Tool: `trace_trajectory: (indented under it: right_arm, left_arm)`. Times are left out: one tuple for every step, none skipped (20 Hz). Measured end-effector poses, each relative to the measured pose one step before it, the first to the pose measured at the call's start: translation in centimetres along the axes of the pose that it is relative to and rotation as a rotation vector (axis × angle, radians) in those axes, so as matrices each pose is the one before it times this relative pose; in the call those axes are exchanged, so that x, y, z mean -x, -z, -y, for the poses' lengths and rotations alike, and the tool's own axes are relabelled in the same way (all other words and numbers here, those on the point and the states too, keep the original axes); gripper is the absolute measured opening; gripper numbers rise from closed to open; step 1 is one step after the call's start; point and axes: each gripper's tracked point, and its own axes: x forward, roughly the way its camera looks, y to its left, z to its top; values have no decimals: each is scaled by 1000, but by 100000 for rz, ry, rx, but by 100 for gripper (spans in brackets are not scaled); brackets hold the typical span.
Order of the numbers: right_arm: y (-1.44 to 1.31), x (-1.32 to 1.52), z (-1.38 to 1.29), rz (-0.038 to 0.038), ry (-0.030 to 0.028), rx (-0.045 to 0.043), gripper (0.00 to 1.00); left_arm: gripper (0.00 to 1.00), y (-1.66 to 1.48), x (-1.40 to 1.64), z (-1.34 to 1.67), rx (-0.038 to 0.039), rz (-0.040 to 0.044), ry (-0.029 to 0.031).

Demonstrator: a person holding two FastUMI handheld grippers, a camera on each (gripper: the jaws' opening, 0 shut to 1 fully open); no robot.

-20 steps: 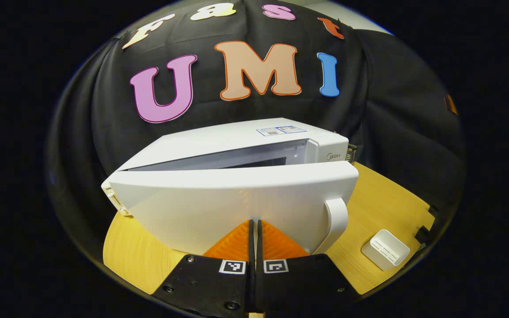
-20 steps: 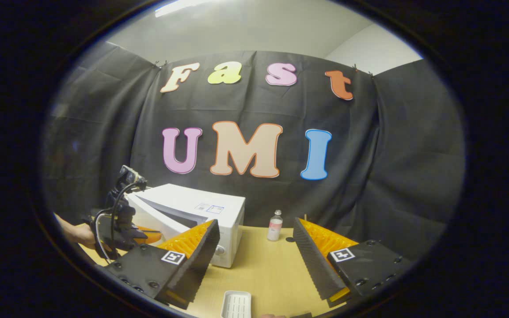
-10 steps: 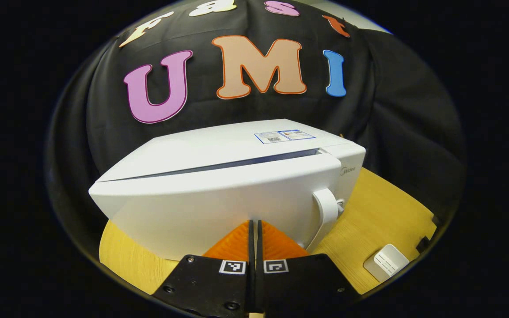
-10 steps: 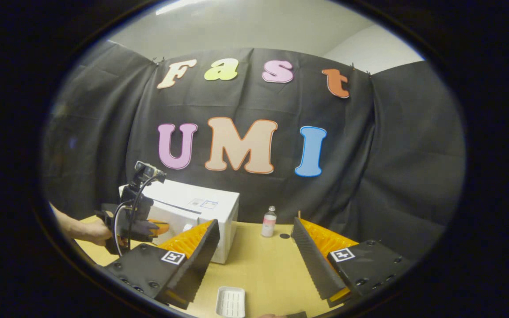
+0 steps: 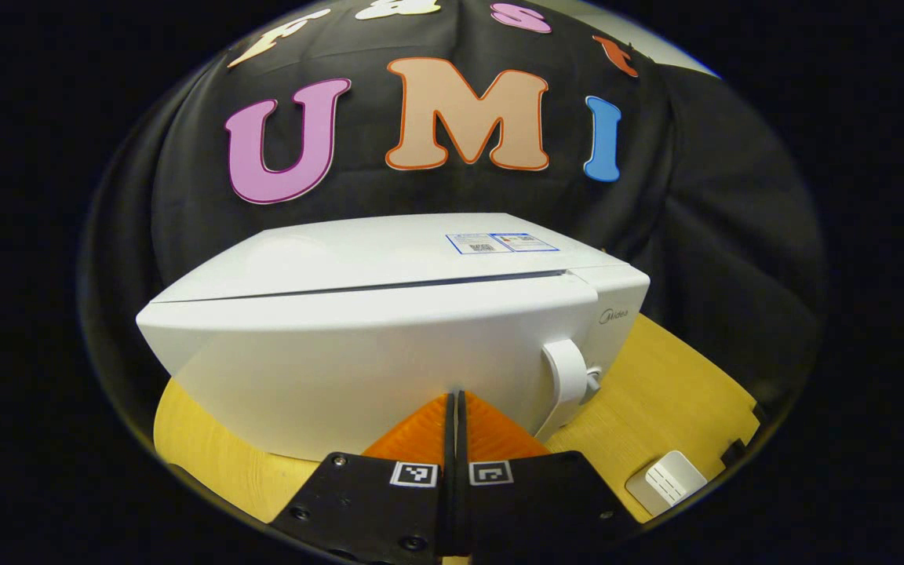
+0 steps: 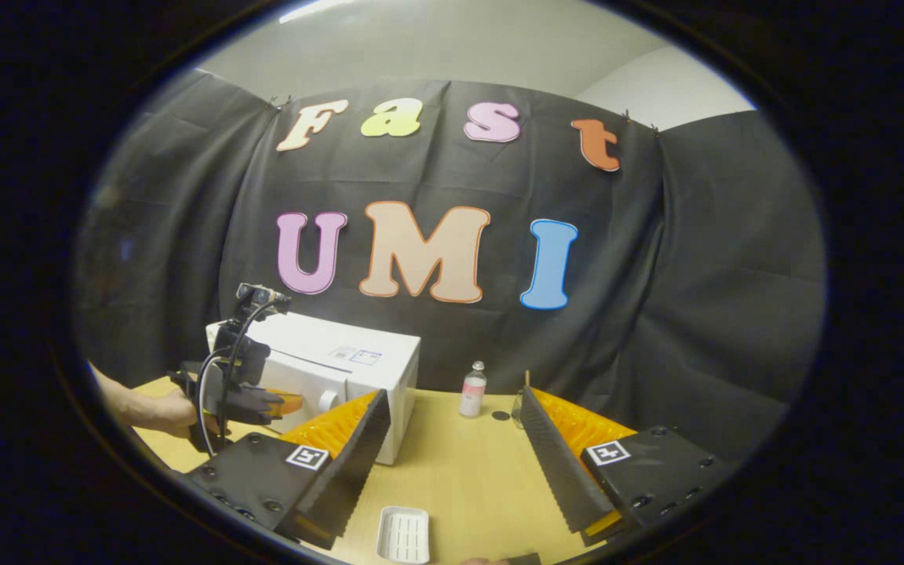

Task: Open the microwave oven with the left hand, put the food in, and close the microwave oven.

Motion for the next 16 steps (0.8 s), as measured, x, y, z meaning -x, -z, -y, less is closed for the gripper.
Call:
trace_trajectory:
  right_arm:
    - [107, 44, 70, -50, -49, 157, 97]
    - [-3, 56, 79, -489, -35, 27, 97]
    - [123, 175, 62, -24, 23, -92, 97]
    - [-121, 95, 216, 301, 535, -212, 97]
    - [60, 78, 154, -188, 168, -460, 97]
    - [-26, 62, -31, -206, 203, -620, 96]
    - [-35, 117, 132, 430, 265, -578, 96]
    - [-142, 51, -29, 304, 18, -462, 97]
    - [65, 69, 13, 158, 2, -187, 97]
    - [-29, 73, -21, 175, 27, -188, 97]
    - [3, -18, -59, 195, -190, -550, 97]
    - [-149, 45, -130, 391, -167, -796, 97]
    - [-142, -53, -88, 460, -346, -752, 97]
    - [-48, -36, -148, 296, -381, -413, 97]
    - [33, -46, -155, 49, -461, -187, 97]
    - [106, -83, -138, -87, -372, -82, 97]
  left_arm:
    - [1, -544, -370, -912, -2169, 1190, -2006]
    - [1, 394, -19, 561, 928, -1753, 2039]
    - [1, 78, 105, 145, -40, -545, 450]
    - [1, -233, -16, -46, -684, 1012, -390]
    - [0, -60, 229, -202, -350, 408, -1793]
    - [1, -317, 219, -262, -571, 1024, -2014]
    - [1, -477, 340, -422, -980, 1723, -1973]
    - [1, -319, 627, -101, -544, 1165, 148]
    - [1, -241, 672, -36, -61, 1126, 431]
    - [1, -132, 722, -205, 246, 688, -271]
    - [1, -66, 886, -412, 497, 808, -875]
    - [1, -297, 1002, -325, 329, 1484, -805]
    - [1, -503, 1116, -315, -391, 2122, -549]
    - [1, -482, 1139, -568, -832, 2082, -1277]
    - [1, -522, 1351, -771, -558, 1928, -1700]
    - [1, -439, 1243, -572, -146, 1493, -1203]
